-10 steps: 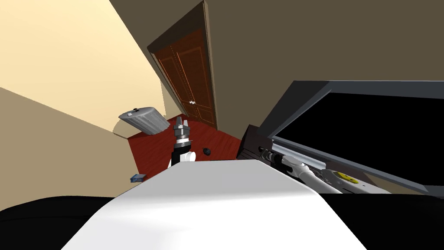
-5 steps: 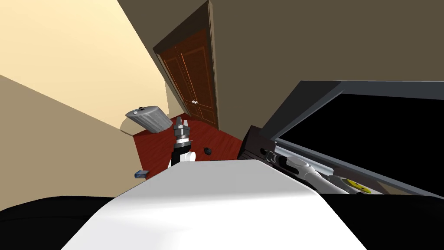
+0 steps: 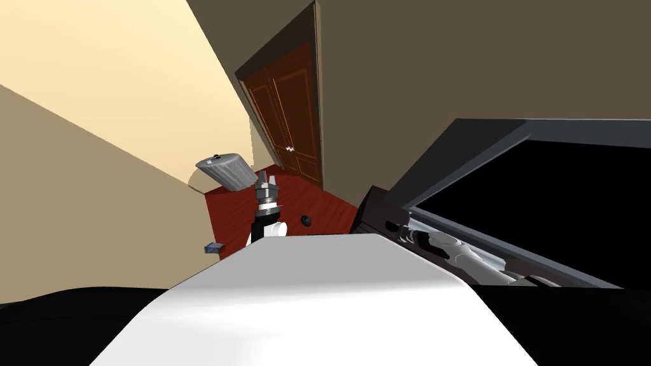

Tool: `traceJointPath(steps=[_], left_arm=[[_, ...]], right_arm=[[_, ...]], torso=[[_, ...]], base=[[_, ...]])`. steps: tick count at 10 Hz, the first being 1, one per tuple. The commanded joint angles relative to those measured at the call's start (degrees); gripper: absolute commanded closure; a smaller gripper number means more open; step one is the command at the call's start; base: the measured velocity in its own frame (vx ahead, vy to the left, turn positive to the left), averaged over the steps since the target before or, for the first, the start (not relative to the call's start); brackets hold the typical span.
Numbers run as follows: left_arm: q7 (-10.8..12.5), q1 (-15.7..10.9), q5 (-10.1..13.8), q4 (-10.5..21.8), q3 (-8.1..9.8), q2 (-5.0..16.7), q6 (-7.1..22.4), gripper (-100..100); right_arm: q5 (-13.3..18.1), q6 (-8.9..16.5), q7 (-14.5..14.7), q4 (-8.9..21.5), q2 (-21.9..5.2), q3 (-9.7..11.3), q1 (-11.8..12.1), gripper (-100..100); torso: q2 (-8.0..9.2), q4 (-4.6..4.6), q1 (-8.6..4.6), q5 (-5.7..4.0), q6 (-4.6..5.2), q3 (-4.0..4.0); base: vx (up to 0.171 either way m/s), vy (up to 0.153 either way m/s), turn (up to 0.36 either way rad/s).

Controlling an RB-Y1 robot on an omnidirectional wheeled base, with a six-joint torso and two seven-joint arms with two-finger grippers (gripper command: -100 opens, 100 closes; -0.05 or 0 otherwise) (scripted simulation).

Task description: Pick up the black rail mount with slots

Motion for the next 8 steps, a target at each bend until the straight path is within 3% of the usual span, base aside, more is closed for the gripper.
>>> traceJointPath(steps=[1, 6, 7, 8], left_arm=[[0.0, 0.0, 0.0, 0.0, 0.0, 0.0, 0.0, 0], [0.0, 0.0, 0.0, 0.0, 0.0, 0.0, 0.0, 0], [0.0, 0.0, 0.0, 0.0, 0.0, 0.0, 0.0, 0], [0.0, 0.0, 0.0, 0.0, 0.0, 0.0, 0.0, 0]], right_arm=[[2.48, -0.3, 1.28, 2.86, -1.64, 0.71, -0.18, -100], [4.32, -0.55, 2.17, 5.56, -2.54, 1.36, -0.81, -100], [4.38, -0.61, 2.33, 5.71, -2.57, 1.37, -0.85, 0], [4.33, 0.91, 2.74, 6.11, -0.98, 1.76, -0.84, -100]], torso=[[0.0, 0.0, 0.0, 0.0, 0.0, 0.0], [-0.01, 0.0, -0.02, 0.0, -0.01, -0.01], [0.02, 0.01, 0.0, -0.01, 0.0, 0.01], [0.05, 0.01, 0.02, 0.0, 0.0, 0.03]], base=[[0.019, -0.002, 0.179], [0.018, -0.01, 0.061], [0.0, 0.0, 0.0], [0.02, -0.033, 0.059]])
